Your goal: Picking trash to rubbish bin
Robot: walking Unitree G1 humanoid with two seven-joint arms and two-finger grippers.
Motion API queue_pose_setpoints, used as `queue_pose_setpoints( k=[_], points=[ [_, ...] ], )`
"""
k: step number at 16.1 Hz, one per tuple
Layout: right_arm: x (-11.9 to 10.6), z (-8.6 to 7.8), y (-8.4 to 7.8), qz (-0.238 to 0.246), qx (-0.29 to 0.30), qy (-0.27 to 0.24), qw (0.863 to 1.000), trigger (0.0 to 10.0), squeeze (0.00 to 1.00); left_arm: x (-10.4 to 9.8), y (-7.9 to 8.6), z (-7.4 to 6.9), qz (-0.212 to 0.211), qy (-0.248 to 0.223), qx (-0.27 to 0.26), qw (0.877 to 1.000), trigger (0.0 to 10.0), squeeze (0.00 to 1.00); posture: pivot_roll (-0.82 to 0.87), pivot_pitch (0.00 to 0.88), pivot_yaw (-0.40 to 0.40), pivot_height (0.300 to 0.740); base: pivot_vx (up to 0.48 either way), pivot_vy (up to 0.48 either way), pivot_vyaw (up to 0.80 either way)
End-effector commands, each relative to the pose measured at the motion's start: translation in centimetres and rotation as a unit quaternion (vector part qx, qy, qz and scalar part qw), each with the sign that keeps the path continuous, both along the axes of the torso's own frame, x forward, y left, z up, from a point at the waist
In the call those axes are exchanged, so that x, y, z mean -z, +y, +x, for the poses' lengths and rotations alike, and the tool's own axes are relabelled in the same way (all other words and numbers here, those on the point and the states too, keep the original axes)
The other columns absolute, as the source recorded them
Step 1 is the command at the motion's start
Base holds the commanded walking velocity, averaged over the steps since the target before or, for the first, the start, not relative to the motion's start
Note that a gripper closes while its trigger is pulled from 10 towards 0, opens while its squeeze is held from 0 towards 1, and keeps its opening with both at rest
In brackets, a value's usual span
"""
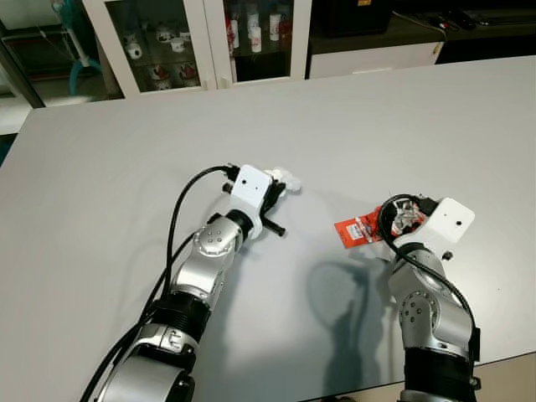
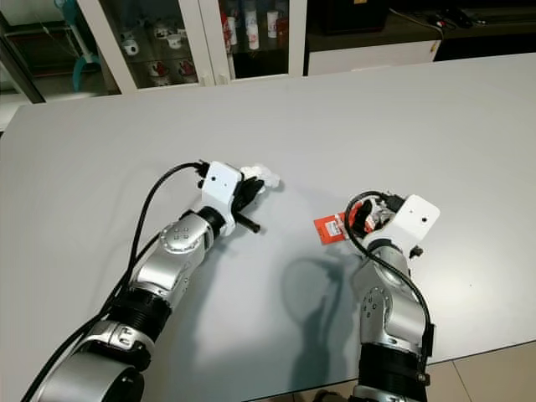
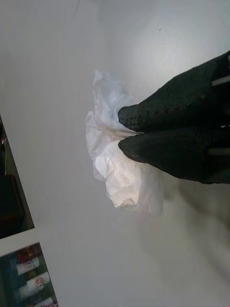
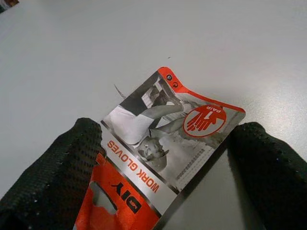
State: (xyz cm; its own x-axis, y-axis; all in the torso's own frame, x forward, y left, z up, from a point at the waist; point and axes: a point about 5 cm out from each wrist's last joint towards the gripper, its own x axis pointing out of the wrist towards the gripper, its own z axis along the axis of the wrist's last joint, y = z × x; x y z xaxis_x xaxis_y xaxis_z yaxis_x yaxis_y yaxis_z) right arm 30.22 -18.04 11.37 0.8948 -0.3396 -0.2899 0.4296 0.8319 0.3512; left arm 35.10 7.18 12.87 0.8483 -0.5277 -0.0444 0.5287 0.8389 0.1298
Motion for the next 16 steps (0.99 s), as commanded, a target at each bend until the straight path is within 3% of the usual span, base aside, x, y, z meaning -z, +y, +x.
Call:
queue_pose_setpoints(
  k=[1, 2, 16],
  points=[
    [1.89, -0.39, 0.27, 0.034, 0.002, 0.038, 0.999, 3.4, 0.00, -0.07, -0.09, -0.22, 0.005, -0.001, 0.009, 1.000, 0.0, 0.00, 0.12, 0.166, 0.069, 0.740, 0.000, 0.000, 0.00],
    [1.94, -0.38, 0.28, 0.039, 0.003, 0.037, 0.999, 0.0, 0.00, -0.07, -0.09, -0.23, 0.006, -0.001, 0.010, 1.000, 0.0, 0.00, 0.12, 0.166, 0.069, 0.740, 0.000, 0.000, 0.00],
    [2.44, -0.25, 0.28, 0.053, 0.010, 0.033, 0.998, 0.0, 0.00, 0.02, -0.20, -0.40, 0.008, 0.006, 0.018, 1.000, 0.0, 0.00, 0.12, 0.167, 0.071, 0.740, 0.000, 0.000, 0.00]
  ],
)
